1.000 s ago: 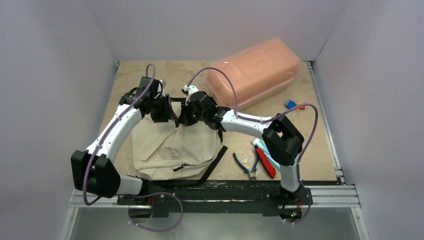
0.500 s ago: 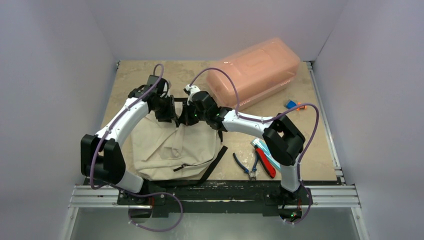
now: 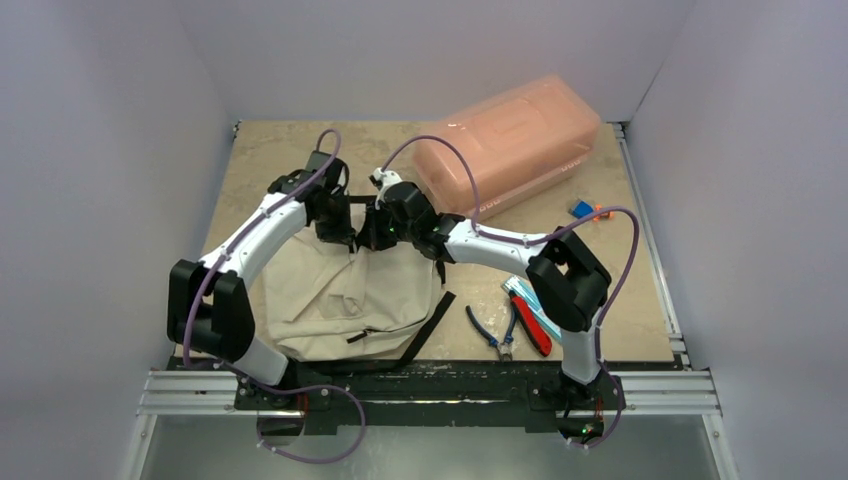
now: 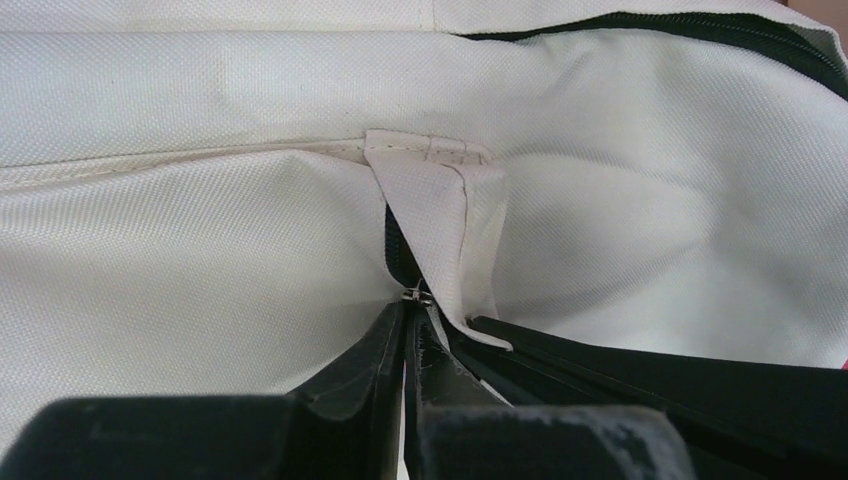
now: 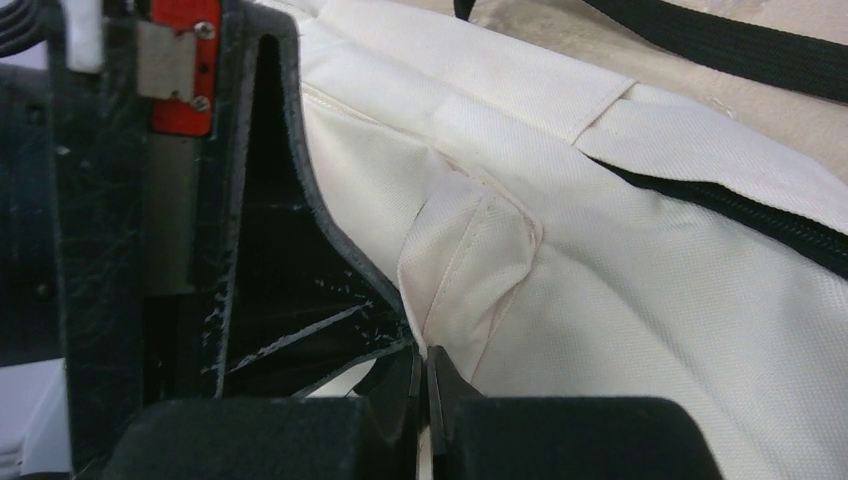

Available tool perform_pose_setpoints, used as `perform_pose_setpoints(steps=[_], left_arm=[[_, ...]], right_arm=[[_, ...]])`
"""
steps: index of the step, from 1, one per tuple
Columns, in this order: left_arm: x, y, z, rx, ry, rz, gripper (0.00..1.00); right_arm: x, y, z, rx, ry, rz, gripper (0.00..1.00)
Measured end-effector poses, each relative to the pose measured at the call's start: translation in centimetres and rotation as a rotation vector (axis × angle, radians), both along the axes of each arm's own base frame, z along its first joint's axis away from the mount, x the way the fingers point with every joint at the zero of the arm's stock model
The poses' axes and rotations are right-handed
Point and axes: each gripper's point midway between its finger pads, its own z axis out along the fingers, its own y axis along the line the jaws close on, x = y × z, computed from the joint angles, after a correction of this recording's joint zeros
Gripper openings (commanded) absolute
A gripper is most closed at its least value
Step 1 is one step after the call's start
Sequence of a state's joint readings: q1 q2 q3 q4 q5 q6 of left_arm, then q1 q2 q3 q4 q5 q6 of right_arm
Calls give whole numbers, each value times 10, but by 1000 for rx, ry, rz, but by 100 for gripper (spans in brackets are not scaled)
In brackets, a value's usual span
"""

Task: Pack the student bag
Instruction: Unzip the student bag at the center of the board.

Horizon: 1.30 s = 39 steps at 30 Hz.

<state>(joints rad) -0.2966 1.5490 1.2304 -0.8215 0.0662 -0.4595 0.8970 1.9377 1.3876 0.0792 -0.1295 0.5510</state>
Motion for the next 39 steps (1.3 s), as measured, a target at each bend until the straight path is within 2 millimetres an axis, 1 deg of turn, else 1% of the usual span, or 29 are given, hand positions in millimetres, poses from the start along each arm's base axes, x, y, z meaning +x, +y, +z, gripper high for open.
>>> perform_pose_setpoints(steps=[5, 6, 7, 8, 11, 13, 16, 18, 22, 23, 25, 27, 28, 31, 32, 36, 39], left_arm=[[-6, -4, 8, -15, -10, -18, 0], [-8, -5, 11, -23, -15, -23, 0], [-9, -6, 14, -31, -23, -28, 0], [-11, -7, 18, -42, -34, -32, 0], [-18, -8, 27, -63, -58, -42, 0], [-21, -8, 30, -72, -66, -45, 0], [-24, -7, 28, -71, -63, -45, 0], [-26, -6, 23, -69, -55, -45, 0], [-36, -5, 11, -69, -20, -49, 0], [-37, -5, 10, -69, -15, -50, 0], [-38, -5, 8, -71, -15, -51, 0], [-38, -5, 9, -73, -20, -51, 0], [-38, -5, 10, -75, -26, -52, 0], [-39, -6, 11, -81, -31, -54, 0], [-40, -6, 12, -83, -32, -54, 0], [-42, -7, 12, -93, -29, -59, 0], [-46, -8, 11, -104, -24, -61, 0]], right_arm=[[3, -2, 1, -23, -8, -27, 0], [4, -2, 1, -28, -12, -28, 4], [4, -3, 1, -34, -18, -31, 12], [4, -4, 1, -38, -21, -32, 16], [3, -4, 3, -43, -31, -22, 19], [2, -3, 5, -37, -30, -11, 25], [2, -3, 5, -34, -27, -6, 38], [4, -5, 5, -36, -23, -4, 42], [8, -7, 7, -22, -18, -2, 42], [9, -7, 10, -15, -18, 0, 39], [10, -5, 15, 3, -21, 8, 30], [12, -3, 20, 20, -27, 13, 28], [12, -2, 22, 25, -30, 18, 30], [14, 2, 30, 40, -42, 26, 44], [16, 5, 34, 47, -49, 29, 47], [20, 11, 43, 62, -68, 41, 47], [23, 16, 40, 59, -71, 45, 47]])
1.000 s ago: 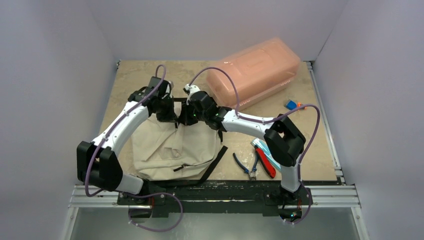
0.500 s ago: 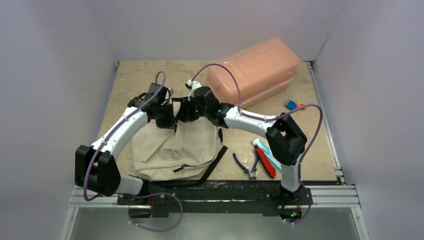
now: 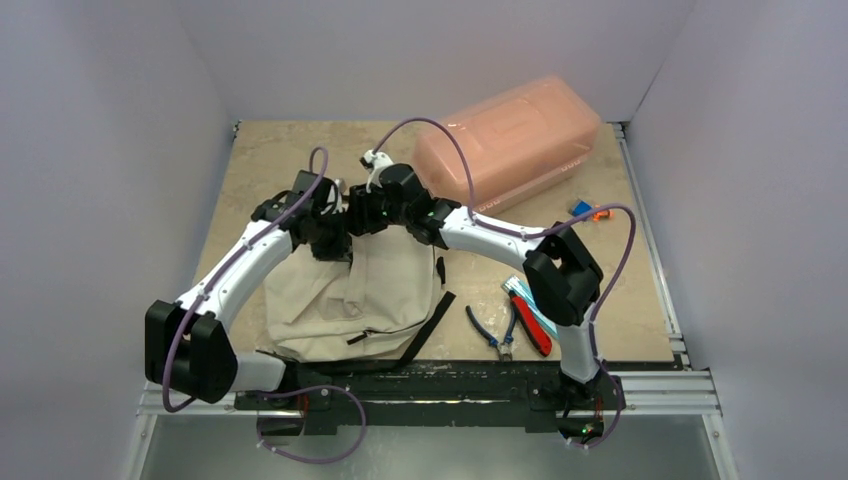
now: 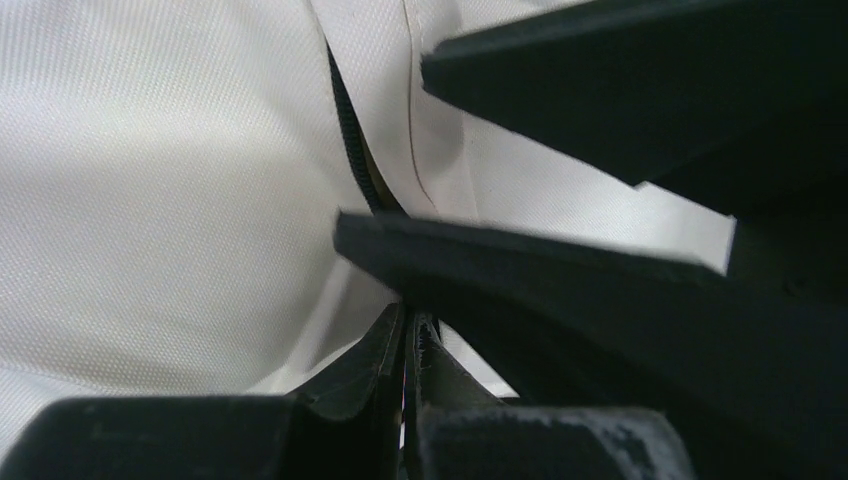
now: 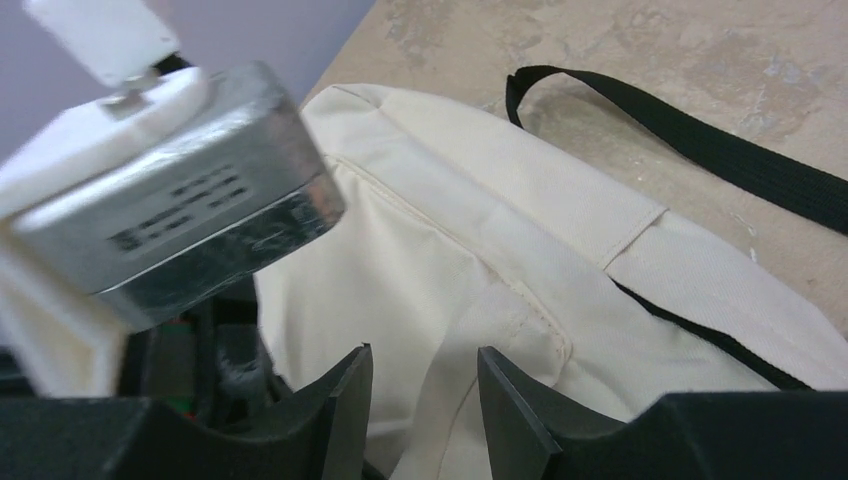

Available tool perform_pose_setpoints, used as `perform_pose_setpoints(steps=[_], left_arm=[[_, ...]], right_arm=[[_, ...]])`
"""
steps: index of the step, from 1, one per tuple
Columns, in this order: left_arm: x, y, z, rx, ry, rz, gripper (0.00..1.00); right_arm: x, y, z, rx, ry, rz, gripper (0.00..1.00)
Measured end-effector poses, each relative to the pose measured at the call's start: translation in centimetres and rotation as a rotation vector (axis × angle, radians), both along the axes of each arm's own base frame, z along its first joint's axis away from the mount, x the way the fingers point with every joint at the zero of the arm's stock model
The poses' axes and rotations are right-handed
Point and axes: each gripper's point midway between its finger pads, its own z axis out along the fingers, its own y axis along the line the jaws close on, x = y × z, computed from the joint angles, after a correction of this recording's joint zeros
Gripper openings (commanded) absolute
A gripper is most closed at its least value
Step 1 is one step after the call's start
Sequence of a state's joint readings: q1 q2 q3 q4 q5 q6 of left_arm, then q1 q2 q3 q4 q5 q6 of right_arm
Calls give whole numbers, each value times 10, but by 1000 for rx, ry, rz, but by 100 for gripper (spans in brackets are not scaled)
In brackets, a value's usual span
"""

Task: Pack the student bag
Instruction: Unzip the student bag at the center of the board.

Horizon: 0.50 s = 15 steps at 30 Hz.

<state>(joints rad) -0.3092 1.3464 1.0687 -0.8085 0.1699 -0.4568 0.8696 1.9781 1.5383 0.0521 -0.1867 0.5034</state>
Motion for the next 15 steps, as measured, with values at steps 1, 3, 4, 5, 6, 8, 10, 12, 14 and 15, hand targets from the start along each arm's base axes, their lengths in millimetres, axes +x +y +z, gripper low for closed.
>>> perform_pose_setpoints(steps=[1, 3, 4, 5, 6, 8, 10, 12, 14, 15], left_arm=[[-1, 0, 0, -4, 2, -1, 0], [-5, -1, 1, -13, 5, -2, 0], [-6, -1, 1, -17, 6, -3, 0], [-7, -2, 1, -21, 7, -3, 0], [-9, -2, 2, -27, 10, -1, 0], [-13, -3, 3, -38, 12, 3, 0], [-21, -3, 3, -49, 13, 8, 0], [-33, -4, 1, -65, 16, 15, 0], [-44, -6, 0, -76, 17, 14, 0], [-52, -8, -1, -79, 22, 10, 0]], right_arm=[[1, 1, -4, -7, 1, 1, 47], [2, 2, -14, -35, 2, -2, 46], [2, 3, -19, -51, 6, -3, 45], [3, 3, -24, -69, 7, -8, 41], [4, 4, -28, -82, 6, -12, 36], [6, 4, -34, -109, 2, -26, 27], [8, 1, -36, -129, -5, -43, 14], [8, 1, -36, -132, -9, -47, 3], [8, 1, -36, -135, -13, -49, 0], [7, 2, -36, -137, -14, -51, 0]])
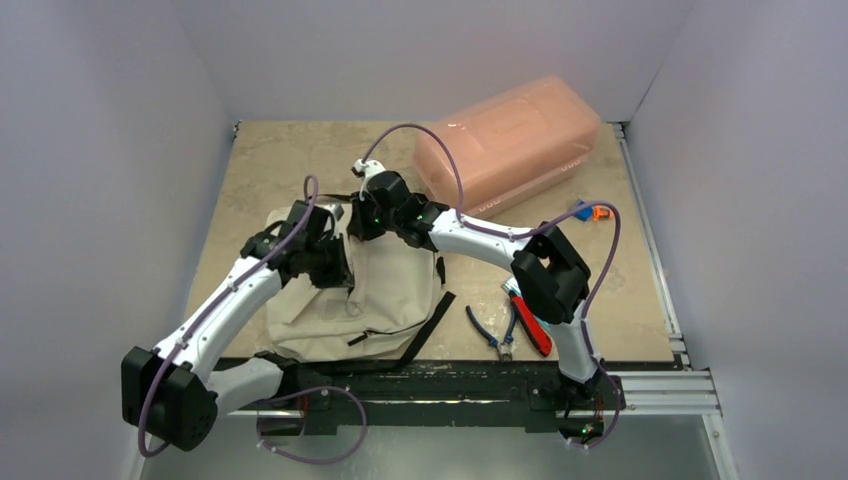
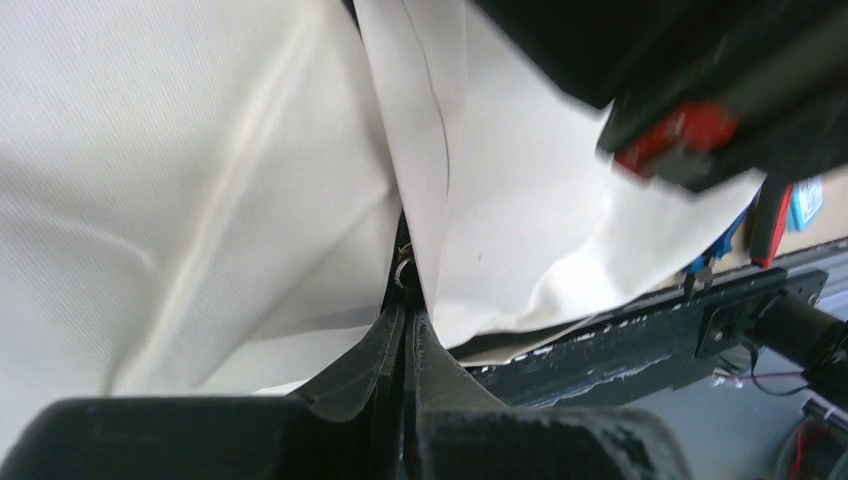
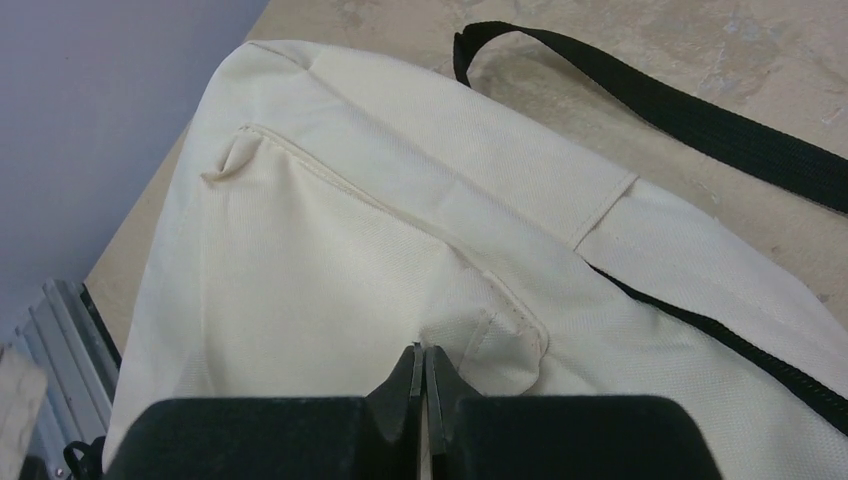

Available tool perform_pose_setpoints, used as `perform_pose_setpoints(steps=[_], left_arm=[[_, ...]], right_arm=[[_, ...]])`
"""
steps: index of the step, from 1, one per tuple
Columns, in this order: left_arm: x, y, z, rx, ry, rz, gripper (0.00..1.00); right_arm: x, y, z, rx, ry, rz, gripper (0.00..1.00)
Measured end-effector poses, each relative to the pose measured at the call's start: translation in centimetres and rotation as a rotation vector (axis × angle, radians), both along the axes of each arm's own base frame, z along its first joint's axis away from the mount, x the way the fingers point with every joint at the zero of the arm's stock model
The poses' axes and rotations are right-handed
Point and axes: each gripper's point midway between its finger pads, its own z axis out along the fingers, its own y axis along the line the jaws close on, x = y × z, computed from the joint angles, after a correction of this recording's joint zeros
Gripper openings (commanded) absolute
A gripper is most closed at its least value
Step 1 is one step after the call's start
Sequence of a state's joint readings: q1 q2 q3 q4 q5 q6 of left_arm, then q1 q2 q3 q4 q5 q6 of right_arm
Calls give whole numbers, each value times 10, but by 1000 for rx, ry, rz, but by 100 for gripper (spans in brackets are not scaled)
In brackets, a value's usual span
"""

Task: Pack the student bag
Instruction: Unzip the student bag at the center of the board.

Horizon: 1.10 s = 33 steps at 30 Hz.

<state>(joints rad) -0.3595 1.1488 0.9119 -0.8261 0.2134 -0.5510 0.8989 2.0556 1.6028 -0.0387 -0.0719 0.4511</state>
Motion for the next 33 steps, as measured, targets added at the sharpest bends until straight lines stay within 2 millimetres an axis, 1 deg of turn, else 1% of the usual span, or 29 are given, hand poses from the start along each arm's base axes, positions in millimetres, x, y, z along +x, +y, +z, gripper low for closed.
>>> perform_pose_setpoints(steps=[4, 11, 15, 17, 18, 21, 22, 24, 26, 28, 30, 31, 33], left_arm=[[-29, -3, -9, -20, 27, 3, 0], [-63, -2, -31, -46, 106, 61, 0], [-92, -1, -52, -39, 222, 71, 0], [-103, 2, -60, -21, 279, 81, 0], [-106, 3, -62, -9, 297, 87, 0], [-105, 6, -61, 20, 310, 99, 0], [-104, 6, -59, 22, 302, 101, 0], [-95, 5, -45, 11, 255, 100, 0], [-84, 0, -26, -20, 178, 88, 0], [-77, -2, -12, -41, 125, 76, 0], [-74, -3, -4, -53, 92, 63, 1], [-75, -3, -3, -53, 89, 60, 10], [-79, 0, -3, -47, 97, 55, 31]], right_arm=[[-1, 0, 0, -4, 0, 1, 0], [0, 2, 6, -9, -20, 17, 0], [4, 1, 8, -14, -41, 21, 0], [6, 0, 11, -12, -49, 22, 0], [7, 0, 13, -11, -51, 22, 3], [6, -1, 14, -19, -54, 25, 18], [6, -4, 15, -29, -56, 26, 24], [3, -11, 23, -40, -63, 27, 38], [-2, -24, 40, -37, -86, 23, 47], [-11, -43, 60, -31, -109, 22, 57], [-16, -56, 78, -14, -131, 17, 63], [-19, -60, 87, -4, -144, 18, 65], [-22, -63, 94, 14, -149, 18, 69]])
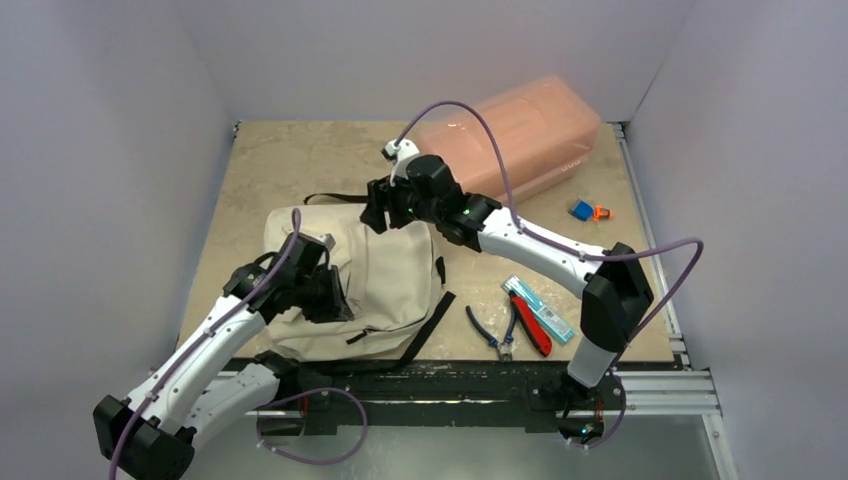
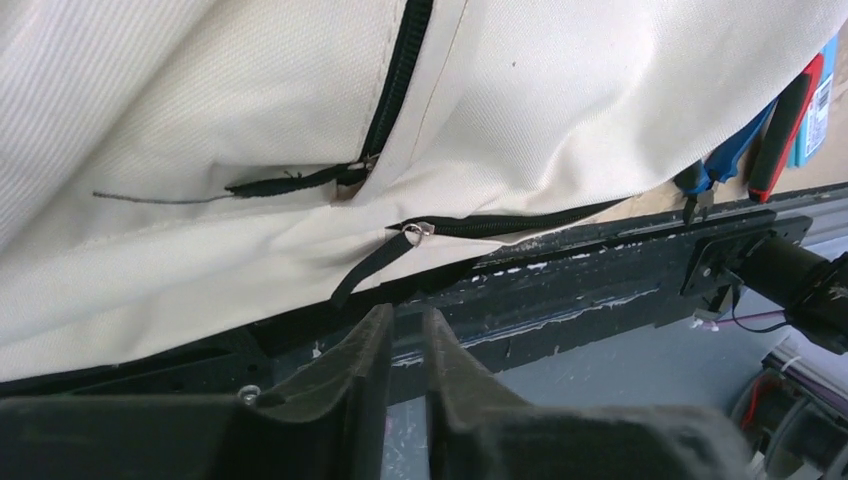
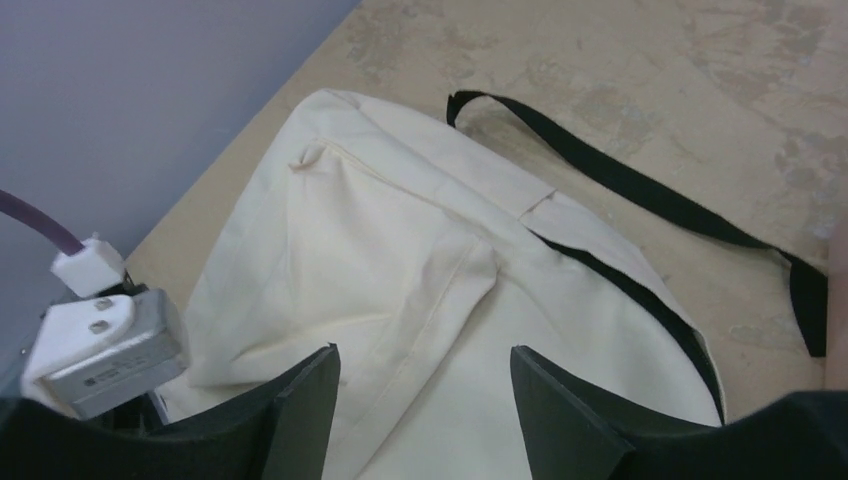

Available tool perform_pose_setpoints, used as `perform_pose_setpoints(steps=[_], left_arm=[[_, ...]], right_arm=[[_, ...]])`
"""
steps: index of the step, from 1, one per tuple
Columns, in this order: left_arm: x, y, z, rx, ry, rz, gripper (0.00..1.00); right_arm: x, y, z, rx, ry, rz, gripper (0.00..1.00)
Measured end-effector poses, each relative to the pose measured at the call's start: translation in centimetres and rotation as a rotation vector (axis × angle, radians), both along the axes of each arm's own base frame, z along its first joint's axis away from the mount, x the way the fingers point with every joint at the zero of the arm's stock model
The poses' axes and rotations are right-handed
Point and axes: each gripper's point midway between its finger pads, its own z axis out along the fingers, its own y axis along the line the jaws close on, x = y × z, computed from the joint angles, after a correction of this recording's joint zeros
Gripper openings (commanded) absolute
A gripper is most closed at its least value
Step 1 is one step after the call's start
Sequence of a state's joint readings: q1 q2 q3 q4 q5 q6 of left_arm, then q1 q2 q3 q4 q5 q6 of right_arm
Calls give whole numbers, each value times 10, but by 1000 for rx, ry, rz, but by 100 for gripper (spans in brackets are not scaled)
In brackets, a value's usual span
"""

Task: Pack the student bag
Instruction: Unzip the student bag at the center of the board, then pick up the stationery from the center of the board.

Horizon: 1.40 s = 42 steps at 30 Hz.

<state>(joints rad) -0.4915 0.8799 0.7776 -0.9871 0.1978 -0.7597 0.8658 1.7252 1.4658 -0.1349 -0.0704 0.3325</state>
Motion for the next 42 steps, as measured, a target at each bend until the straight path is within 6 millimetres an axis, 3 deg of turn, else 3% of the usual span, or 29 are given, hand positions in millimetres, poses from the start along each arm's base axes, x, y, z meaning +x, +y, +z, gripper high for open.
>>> perform_pose_setpoints(steps=[2, 4, 7, 9, 12, 16, 19, 21, 23, 26, 30, 33, 37, 42], left_arm=[[-4, 3, 2, 2, -7, -6, 48], [-6, 8, 6, 6, -34, -3, 57], [1, 17, 24, 7, -119, 20, 63], [11, 19, 40, 5, -178, 28, 67], [33, 17, 60, 10, -259, 16, 82], [62, 10, 70, 30, -316, -26, 84], [79, 5, 69, 42, -323, -68, 84], [84, 2, 68, 31, -328, -89, 84], [86, -1, 71, 10, -342, -108, 84], [88, -4, 75, -15, -360, -123, 84], [88, -6, 80, -45, -377, -130, 84], [89, -9, 87, -76, -400, -136, 84], [90, -15, 90, -118, -406, -157, 84], [85, -23, 85, -160, -373, -190, 84]], right_arm=[[-4, -2, -8, -1, 14, -3, 72], [-12, -6, -28, -30, 48, -2, 73], [-26, -17, -60, -107, 103, -2, 75], [-31, -29, -68, -153, 114, -19, 77], [-39, -62, -59, -193, 93, -85, 76], [-48, -126, -29, -151, 68, -236, 77], [-58, -169, -30, -105, 131, -353, 78], [-69, -188, -52, -126, 214, -408, 85], [-89, -208, -90, -211, 339, -472, 91], [-114, -244, -131, -312, 481, -588, 94], [-136, -292, -154, -298, 608, -787, 98], [-127, -320, -151, -200, 608, -939, 99], [-79, -370, -140, -38, 551, -1179, 99], [-16, -461, -153, 64, 544, -1446, 99]])
